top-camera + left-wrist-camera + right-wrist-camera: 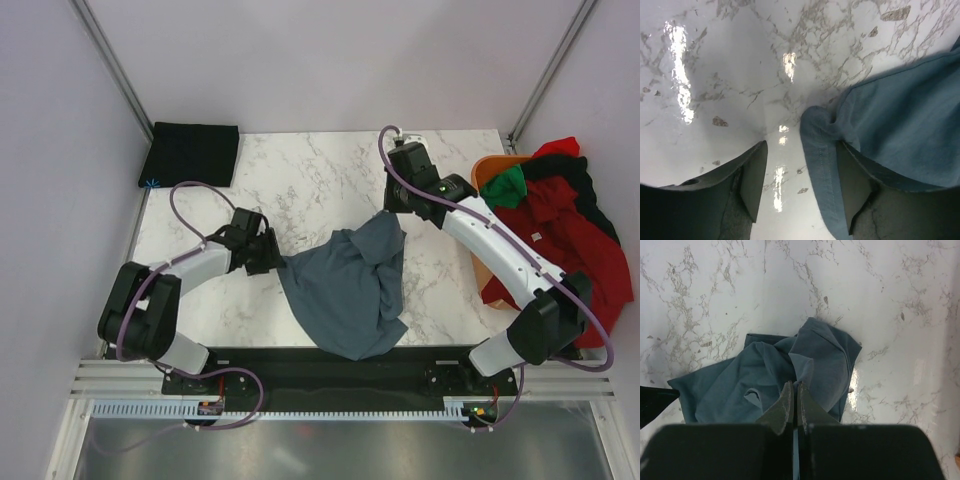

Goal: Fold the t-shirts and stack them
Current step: Flatten the tshirt out

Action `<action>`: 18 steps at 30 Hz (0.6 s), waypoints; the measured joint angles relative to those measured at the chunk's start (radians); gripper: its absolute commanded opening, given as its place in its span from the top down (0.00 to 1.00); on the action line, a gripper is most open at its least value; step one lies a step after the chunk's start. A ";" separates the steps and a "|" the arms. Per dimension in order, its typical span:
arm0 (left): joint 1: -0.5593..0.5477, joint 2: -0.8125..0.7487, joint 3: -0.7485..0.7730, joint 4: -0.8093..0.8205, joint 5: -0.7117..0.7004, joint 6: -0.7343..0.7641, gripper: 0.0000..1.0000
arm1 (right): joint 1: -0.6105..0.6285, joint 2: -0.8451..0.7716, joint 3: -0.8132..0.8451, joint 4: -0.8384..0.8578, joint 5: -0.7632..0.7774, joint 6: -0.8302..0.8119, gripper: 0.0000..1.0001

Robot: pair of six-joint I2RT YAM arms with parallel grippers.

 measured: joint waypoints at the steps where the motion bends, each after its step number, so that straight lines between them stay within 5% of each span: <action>1: 0.000 0.006 0.004 0.004 0.003 -0.002 0.51 | 0.000 -0.001 -0.004 0.004 -0.003 0.003 1.00; 5: -0.002 0.044 0.013 0.029 0.012 -0.011 0.88 | 0.000 -0.002 -0.030 0.022 -0.013 0.006 1.00; 7: -0.001 0.051 0.019 0.032 0.020 -0.014 0.98 | 0.000 -0.002 -0.041 0.022 -0.016 0.007 1.00; 18: -0.002 -0.117 0.233 -0.179 0.008 -0.012 0.98 | -0.031 -0.024 0.024 -0.038 -0.051 0.007 1.00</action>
